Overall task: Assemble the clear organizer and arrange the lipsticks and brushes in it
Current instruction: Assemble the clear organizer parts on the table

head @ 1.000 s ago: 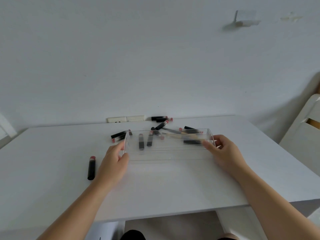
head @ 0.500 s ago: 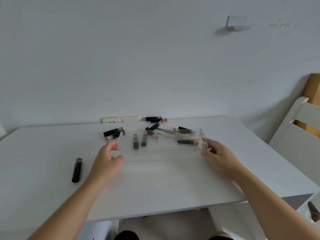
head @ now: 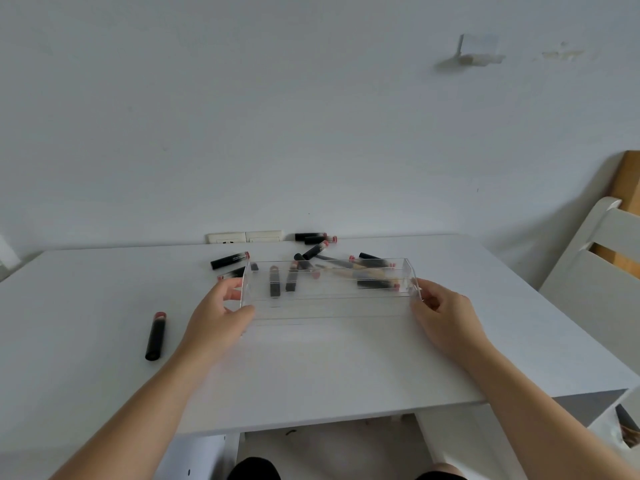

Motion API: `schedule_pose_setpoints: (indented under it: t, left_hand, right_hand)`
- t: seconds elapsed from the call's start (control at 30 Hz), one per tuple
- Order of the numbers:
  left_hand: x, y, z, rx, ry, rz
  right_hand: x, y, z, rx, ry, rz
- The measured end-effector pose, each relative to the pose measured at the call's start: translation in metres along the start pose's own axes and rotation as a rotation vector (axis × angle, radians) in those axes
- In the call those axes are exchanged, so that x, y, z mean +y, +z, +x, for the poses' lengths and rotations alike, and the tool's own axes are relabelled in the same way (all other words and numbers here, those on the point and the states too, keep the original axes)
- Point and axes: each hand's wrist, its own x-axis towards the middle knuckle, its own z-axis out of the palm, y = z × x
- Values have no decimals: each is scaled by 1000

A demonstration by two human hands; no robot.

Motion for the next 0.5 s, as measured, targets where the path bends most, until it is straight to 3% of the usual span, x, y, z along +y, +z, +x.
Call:
schedule_pose_setpoints:
  t: [0.5]
  left_hand:
    - [-1, -4, 1, -46, -6, -18]
  right_hand:
    - [-4, -3, -1, 2, 118, 105]
